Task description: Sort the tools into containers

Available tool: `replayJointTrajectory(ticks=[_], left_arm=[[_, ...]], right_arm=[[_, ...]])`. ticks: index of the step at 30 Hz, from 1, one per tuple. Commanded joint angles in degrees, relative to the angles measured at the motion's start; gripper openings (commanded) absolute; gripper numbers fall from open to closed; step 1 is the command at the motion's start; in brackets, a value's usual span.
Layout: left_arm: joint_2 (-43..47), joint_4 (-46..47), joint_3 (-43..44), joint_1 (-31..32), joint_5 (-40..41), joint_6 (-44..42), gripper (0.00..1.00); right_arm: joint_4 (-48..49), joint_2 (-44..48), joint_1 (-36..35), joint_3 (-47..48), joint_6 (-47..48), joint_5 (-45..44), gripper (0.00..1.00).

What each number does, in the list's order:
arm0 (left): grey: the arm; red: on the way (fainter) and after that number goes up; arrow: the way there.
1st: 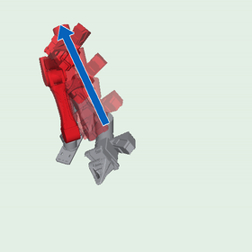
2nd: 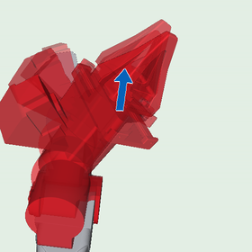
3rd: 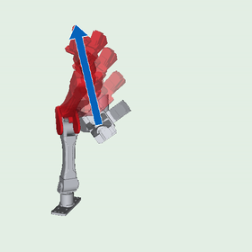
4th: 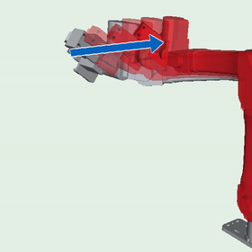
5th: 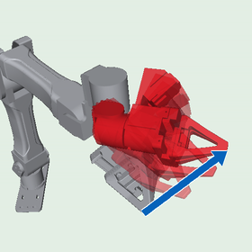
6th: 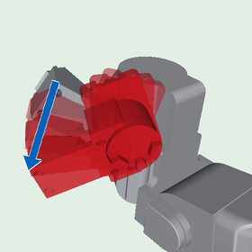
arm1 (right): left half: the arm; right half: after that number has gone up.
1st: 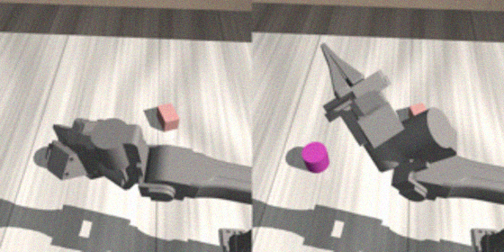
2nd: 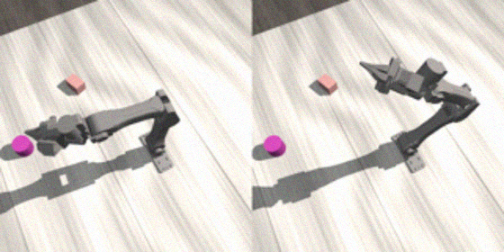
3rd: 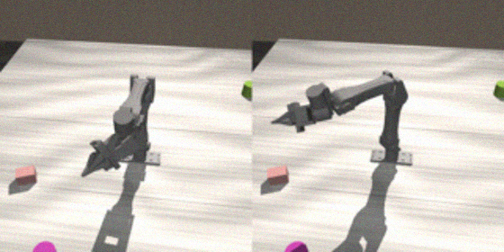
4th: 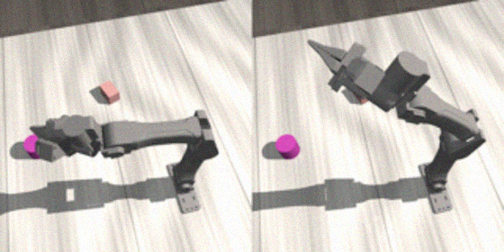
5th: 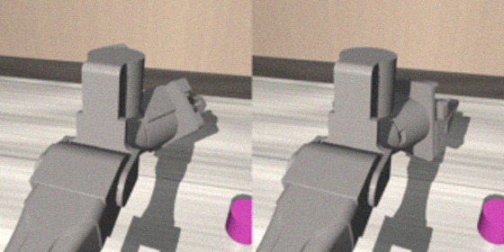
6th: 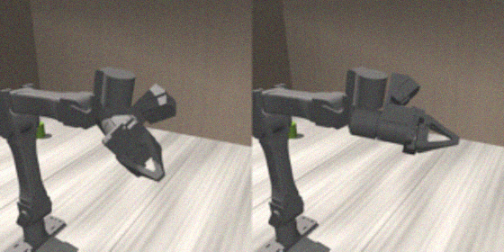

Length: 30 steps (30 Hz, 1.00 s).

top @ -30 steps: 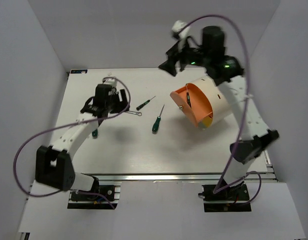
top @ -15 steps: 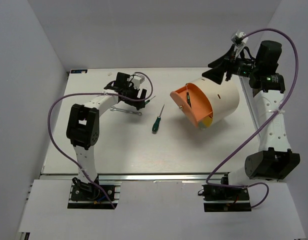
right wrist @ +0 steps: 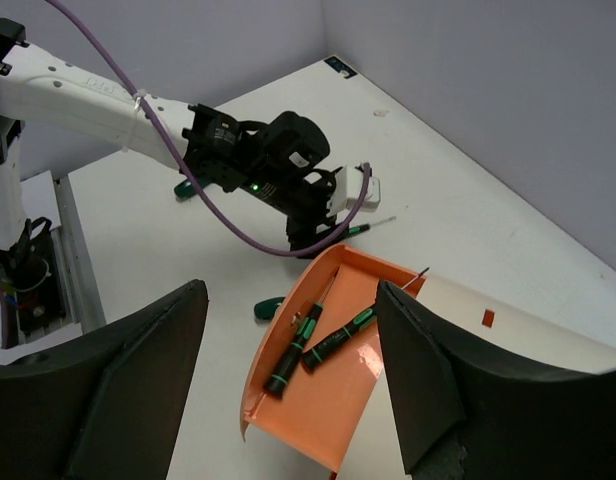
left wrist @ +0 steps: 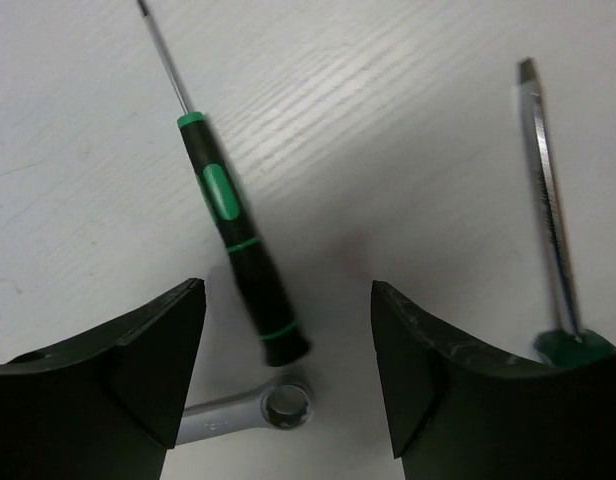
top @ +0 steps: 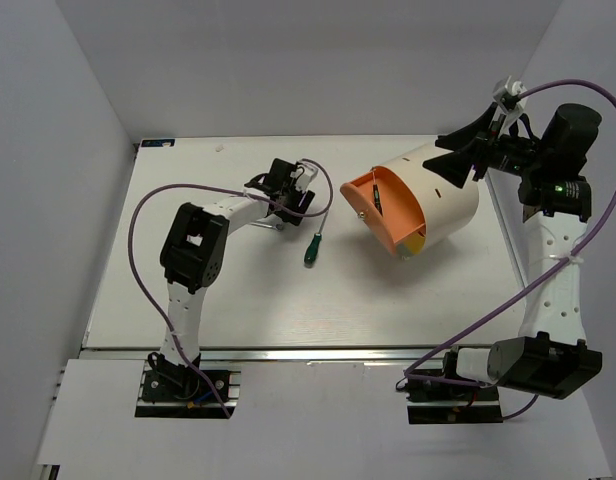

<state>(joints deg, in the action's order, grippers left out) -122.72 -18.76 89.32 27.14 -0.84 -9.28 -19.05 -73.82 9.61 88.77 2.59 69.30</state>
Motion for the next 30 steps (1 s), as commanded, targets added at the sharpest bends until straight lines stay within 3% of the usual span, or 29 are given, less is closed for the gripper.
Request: replayJointTrajectory(ticks=[1,5,8,12,21,23,25,30], left_arm=[[-0.07,1.45,2.44,-0.77,6.9,0.75,0.76],[-0.24,1.98,1.65,-0.77,6.38,1.19,0.73],[-0.68,1.8,1.38,-0.77,5.15,1.72,0.65],[-1.82,0.23,1.73,-0.77,4.01,3.3,0.42],[2.63,-0.58,1.74,-0.77,4.09,8.74,0.06],[5.11,-0.57,2.95,-1.12,5.32,13.13,0.0],[8.45,-3.38,4.89,-1.73,4.01,19.1,0.0],[18.72,-3.31,1.66,-2.35,-2.49,35.33,0.0]], right_arm=[[2.61,1.13,1.2,-1.67,-1.62,2.33,0.74],[3.4,2.28,1.82,-3.34,-1.89,2.51,0.74],[3.4,2.45,1.99,-3.61,-2.15,2.6,0.74],[3.93,2.37,2.17,-3.87,-2.15,2.77,0.74],[3.06,2.89,2.52,-4.4,-2.85,1.99,0.73],[1.57,3.07,2.52,-4.05,-1.11,-0.38,0.71],[-1.77,3.16,2.52,-3.61,1.79,-3.27,0.69],[-5.82,4.56,2.52,-4.83,5.67,-7.68,0.52]])
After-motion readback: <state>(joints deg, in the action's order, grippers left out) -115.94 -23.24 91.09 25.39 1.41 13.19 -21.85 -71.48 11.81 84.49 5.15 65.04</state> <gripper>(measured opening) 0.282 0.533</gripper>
